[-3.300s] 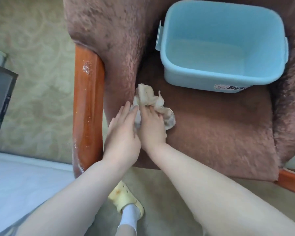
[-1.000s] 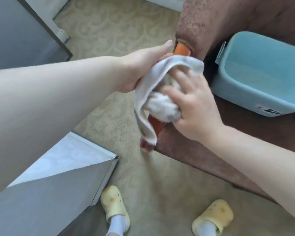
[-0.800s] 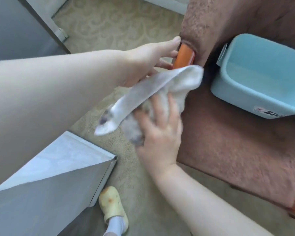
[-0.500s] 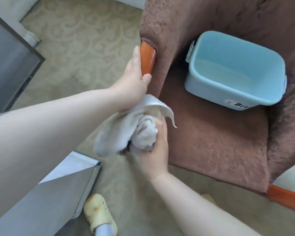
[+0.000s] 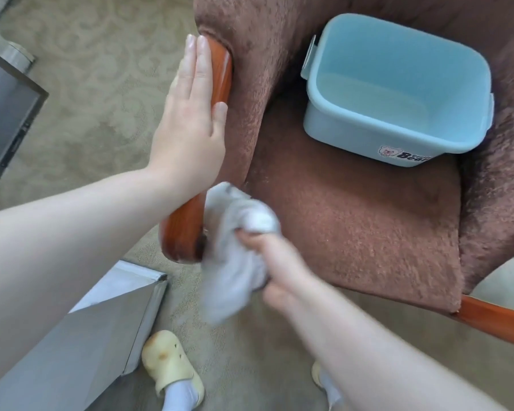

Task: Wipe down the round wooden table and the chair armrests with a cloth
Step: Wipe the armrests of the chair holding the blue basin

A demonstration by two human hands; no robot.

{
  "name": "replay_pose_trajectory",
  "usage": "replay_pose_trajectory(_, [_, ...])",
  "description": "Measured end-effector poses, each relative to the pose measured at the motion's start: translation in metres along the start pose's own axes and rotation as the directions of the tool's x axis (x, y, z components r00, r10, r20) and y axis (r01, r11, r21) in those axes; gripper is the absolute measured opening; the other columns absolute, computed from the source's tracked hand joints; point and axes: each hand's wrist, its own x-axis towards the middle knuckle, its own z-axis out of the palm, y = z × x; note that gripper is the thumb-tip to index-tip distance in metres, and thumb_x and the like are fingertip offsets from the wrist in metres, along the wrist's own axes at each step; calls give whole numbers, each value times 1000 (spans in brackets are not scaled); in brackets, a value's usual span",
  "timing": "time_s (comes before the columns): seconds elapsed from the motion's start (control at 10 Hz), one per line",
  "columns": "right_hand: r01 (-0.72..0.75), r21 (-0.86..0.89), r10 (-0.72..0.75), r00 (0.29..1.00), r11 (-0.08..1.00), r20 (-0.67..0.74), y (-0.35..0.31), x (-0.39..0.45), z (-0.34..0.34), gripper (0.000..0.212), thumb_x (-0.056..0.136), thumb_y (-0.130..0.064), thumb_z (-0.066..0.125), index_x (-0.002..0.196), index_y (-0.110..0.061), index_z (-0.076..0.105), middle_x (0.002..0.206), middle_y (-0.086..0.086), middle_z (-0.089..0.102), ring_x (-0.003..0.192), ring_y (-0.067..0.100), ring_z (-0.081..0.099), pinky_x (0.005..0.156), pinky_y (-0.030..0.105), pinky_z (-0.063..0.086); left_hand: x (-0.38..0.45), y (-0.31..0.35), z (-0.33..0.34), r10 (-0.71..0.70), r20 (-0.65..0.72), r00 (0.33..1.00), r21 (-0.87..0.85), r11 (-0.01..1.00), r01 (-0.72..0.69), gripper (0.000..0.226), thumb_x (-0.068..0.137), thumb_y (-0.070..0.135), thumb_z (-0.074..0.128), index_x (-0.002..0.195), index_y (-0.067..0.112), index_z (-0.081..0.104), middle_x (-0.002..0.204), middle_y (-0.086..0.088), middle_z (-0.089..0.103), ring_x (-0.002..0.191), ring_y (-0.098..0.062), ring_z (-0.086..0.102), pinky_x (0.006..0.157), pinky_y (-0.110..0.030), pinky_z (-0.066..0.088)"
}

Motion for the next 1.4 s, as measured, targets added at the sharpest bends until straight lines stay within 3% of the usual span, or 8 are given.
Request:
replay_pose_trajectory(0.2, [154, -778, -660, 643, 609, -389, -95, 89, -34, 38, 91, -24, 49, 128, -30, 49, 138, -2, 47, 115, 22, 48, 94, 41, 41, -2, 2, 7, 6, -84, 996, 48, 999, -2, 60, 100, 18, 31, 153, 15, 4, 163, 2, 0, 147, -11, 10, 90, 9, 6])
replay_pose_trajectory(0.5, [208, -767, -409, 746, -606, 525, -8, 92, -63, 36, 77, -15, 63, 111, -26, 64, 157, 10, 24, 143, 42, 15, 107, 66, 17, -2, 6, 11, 109, -136, 985, 231, 970, -76, 57, 98, 13, 26, 152, 8, 10, 162, -6, 8, 150, -24, 3, 119, -23, 3])
replay_pose_trajectory(0.6, [178, -743, -433, 716, -645, 547, -64, 98, -91, 37, 80, -16, 61, 117, -23, 63, 151, 9, 36, 136, 41, 31, 101, 60, 28, -5, 7, 12, 100, -133, 986, 236, 969, -66, 57, 98, 14, 26, 153, 9, 10, 162, -5, 7, 150, -22, 2, 120, -26, 5])
replay_pose_trajectory(0.8, [-103, -933, -717, 613, 345, -333, -9, 119, 31, 52, 89, -22, 53, 139, -29, 43, 159, -1, 20, 147, 32, 10, 116, 55, 10, -2, 5, 13, 99, -145, 984, 263, 963, -58, 57, 98, 15, 26, 153, 9, 12, 162, -5, 9, 149, -23, 5, 118, -22, 4])
replay_pose_trajectory(1.0, [323, -606, -302, 642, -727, 705, 35, 53, -71, 37, 70, -21, 74, 106, -28, 69, 148, 8, 45, 136, 42, 38, 102, 66, 35, -2, 7, 11, 87, -130, 988, 243, 968, -53, 57, 99, 14, 27, 153, 10, 11, 162, -4, 9, 149, -22, 5, 116, -20, 3])
replay_pose_trajectory(1.1, [291, -638, -443, 519, -713, 731, -37, 67, -116, 45, 62, -9, 79, 105, -19, 71, 144, 13, 50, 130, 43, 47, 96, 65, 40, -3, 8, 13, 78, -128, 989, 256, 966, -43, 57, 99, 14, 27, 153, 11, 9, 162, -3, 7, 149, -21, 4, 117, -22, 4])
replay_pose_trajectory(1.2, [64, -993, -868, 494, 98, -54, -64, 87, -77, 63, 74, 1, 62, 129, -28, 56, 157, 7, 28, 141, 36, 27, 105, 60, 32, -3, 8, 13, 76, -122, 990, 259, 965, -42, 57, 99, 15, 26, 153, 11, 9, 162, -3, 7, 150, -21, 3, 118, -24, 4])
replay_pose_trajectory(1.4, [42, -998, -620, 782, -36, 55, 56, 78, 17, 56, 90, -16, 52, 141, -32, 36, 163, -1, -3, 147, 32, -15, 109, 69, 11, -2, 7, 13, 93, -119, 988, 248, 967, -61, 57, 98, 15, 26, 153, 9, 11, 162, -5, 8, 149, -22, 4, 120, -26, 6])
